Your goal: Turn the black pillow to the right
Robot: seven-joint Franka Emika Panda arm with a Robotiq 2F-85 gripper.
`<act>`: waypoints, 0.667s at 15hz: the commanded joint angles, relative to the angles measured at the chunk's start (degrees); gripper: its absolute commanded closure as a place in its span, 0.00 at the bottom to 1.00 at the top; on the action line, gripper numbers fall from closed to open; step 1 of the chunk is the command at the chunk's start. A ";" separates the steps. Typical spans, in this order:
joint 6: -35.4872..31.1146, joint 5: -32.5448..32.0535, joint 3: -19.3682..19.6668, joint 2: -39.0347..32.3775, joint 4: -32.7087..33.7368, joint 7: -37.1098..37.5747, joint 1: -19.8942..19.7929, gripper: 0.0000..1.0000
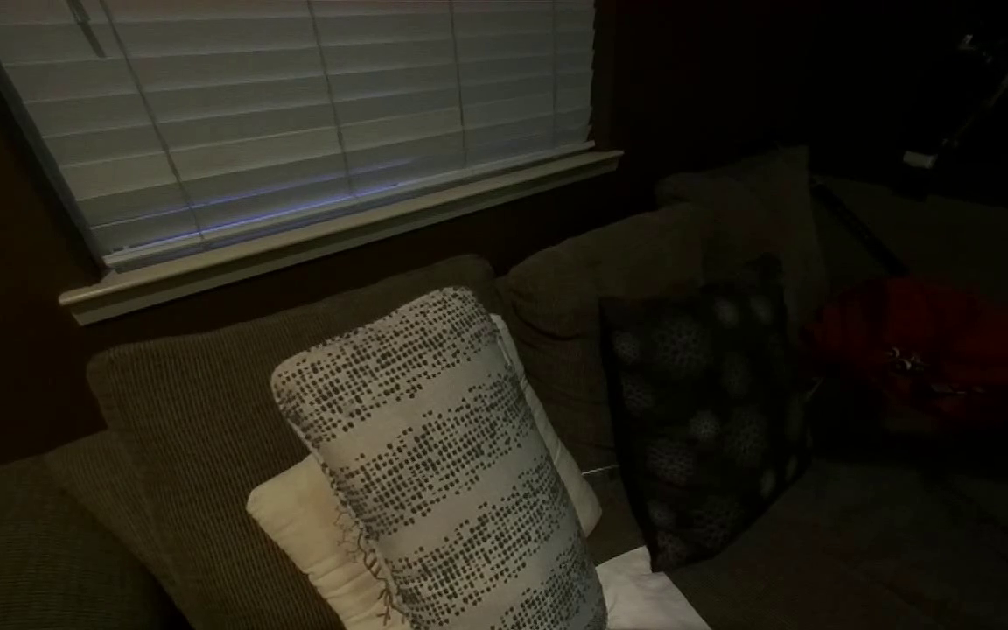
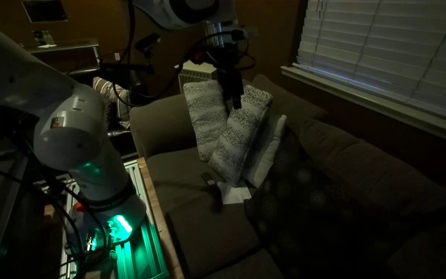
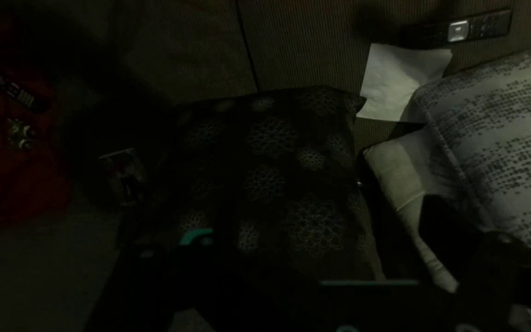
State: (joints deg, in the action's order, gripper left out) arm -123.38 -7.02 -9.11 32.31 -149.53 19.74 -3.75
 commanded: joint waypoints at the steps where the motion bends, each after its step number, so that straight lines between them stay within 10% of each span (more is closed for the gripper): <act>1: -6.65 -1.66 1.83 -3.79 1.68 2.61 -2.98 0.00; 10: -17.67 -3.78 4.52 -20.40 9.37 8.59 -9.25 0.00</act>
State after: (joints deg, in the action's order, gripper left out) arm -139.35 -8.80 -5.29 19.15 -145.08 25.14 -12.18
